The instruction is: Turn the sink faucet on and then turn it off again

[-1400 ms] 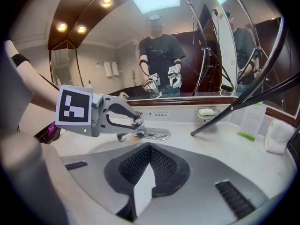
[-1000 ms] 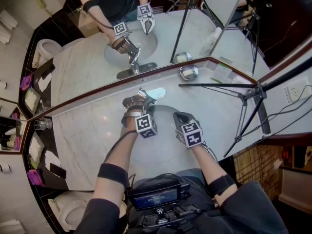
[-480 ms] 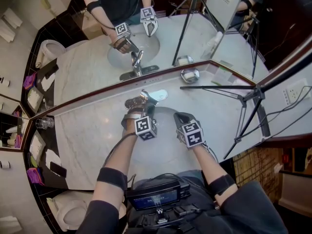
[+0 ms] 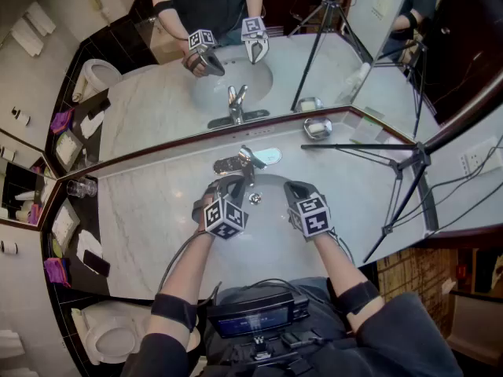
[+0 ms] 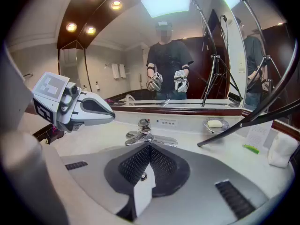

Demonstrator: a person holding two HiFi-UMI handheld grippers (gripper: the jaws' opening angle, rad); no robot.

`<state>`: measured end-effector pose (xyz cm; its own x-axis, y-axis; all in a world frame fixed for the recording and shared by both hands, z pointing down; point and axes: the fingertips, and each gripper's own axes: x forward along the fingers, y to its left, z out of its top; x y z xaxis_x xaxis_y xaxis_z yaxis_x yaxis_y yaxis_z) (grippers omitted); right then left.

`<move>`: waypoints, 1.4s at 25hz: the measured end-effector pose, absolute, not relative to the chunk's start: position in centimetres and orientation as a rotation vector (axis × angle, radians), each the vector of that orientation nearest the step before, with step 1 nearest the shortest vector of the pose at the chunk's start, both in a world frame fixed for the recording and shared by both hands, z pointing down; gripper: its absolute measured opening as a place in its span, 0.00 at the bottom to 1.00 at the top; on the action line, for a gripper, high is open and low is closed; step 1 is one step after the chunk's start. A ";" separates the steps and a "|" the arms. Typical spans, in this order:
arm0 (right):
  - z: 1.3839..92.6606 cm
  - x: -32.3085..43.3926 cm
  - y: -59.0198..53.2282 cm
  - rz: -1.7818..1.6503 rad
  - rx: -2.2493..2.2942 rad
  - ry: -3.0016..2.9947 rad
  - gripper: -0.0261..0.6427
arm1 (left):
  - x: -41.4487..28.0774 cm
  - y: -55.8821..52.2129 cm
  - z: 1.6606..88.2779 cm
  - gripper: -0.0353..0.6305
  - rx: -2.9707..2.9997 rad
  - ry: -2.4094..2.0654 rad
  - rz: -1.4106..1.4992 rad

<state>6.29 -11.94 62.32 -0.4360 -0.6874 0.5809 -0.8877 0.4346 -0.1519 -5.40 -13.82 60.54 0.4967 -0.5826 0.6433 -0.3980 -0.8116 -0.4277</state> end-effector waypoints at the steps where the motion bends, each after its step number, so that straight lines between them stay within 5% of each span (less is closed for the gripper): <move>1: 62.2 6.2 -12.0 0.613 1.328 -2.261 0.07 | -5.9 -13.4 60.1 0.05 -2.566 0.886 -1.186; 14: 60.1 4.8 -11.9 0.545 1.270 -2.338 0.07 | -13.6 -9.8 54.3 0.05 -3.006 1.544 -0.643; 35: 59.3 4.3 -11.2 0.479 1.223 -2.369 0.07 | -16.7 -8.3 54.6 0.05 -3.007 1.730 -0.489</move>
<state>4.26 -11.21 59.29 -0.5188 -0.6789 0.5196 -0.8275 0.5513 -0.1058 -16.71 -8.34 54.61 0.4903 -0.7708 0.4067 -0.8697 -0.4632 0.1705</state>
